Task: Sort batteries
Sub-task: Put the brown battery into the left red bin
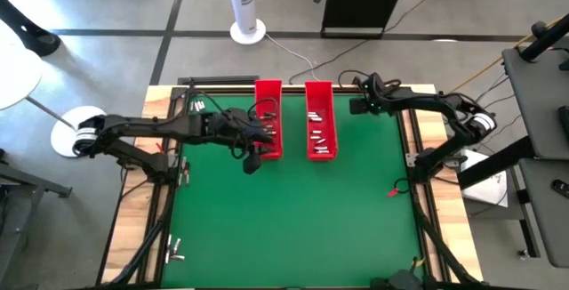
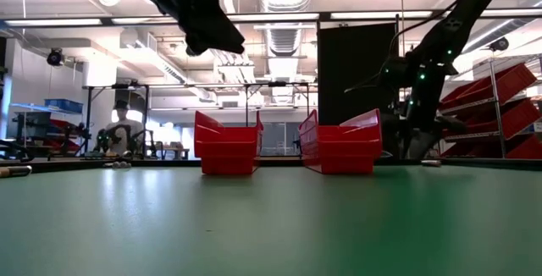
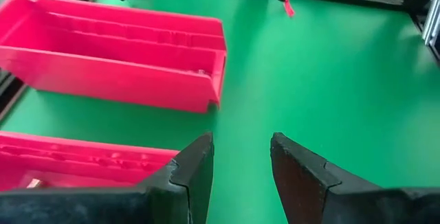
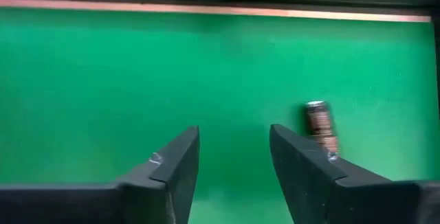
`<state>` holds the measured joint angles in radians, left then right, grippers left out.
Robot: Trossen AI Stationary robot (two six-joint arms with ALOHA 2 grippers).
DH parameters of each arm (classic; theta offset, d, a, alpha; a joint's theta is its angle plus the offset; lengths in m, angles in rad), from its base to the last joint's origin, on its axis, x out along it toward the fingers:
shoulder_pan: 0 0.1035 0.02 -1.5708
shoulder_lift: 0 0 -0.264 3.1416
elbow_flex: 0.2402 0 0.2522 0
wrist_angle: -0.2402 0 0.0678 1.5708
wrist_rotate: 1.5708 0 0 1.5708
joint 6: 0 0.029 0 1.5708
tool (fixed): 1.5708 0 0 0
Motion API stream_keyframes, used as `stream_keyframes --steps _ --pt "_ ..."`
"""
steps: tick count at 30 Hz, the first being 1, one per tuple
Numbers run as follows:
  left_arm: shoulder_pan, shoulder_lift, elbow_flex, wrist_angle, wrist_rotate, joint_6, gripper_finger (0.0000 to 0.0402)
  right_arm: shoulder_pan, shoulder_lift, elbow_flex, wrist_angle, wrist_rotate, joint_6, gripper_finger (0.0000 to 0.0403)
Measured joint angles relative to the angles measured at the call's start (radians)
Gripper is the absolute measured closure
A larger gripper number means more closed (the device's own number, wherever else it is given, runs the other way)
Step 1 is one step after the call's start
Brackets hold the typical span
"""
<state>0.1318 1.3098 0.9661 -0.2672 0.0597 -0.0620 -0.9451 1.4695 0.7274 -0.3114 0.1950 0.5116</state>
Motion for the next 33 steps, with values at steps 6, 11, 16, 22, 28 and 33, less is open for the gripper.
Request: stream_keyframes --steps 6,11,16,22,28,33 --pt "-0.04 0.028 0.0 0.03 -0.003 0.001 0.0276 0.022 -0.009 0.002 0.0 0.054 0.027 0.022" --pt "-0.061 0.026 0.0 0.109 -0.034 0.027 0.0276 0.059 -0.056 0.002 0.004 0.069 -0.035 0.0211" --pt "-0.073 0.016 0.0 0.187 -0.035 0.044 0.0276 0.078 -0.093 0.002 0.002 0.068 -0.053 0.0201" --pt "-0.074 0.017 0.0 0.251 -0.035 0.07 0.0276 0.076 -0.127 0.002 0.004 0.129 -0.028 0.0198" --pt "-0.077 0.017 -0.057 0.388 -0.034 0.079 0.0276 0.074 -0.114 0.002 0.026 0.211 0.178 0.0208" --pt "-0.076 0.009 -0.16 0.57 -0.032 0.061 0.0276 0.072 -0.097 0.002 0.065 0.277 0.362 0.0204"
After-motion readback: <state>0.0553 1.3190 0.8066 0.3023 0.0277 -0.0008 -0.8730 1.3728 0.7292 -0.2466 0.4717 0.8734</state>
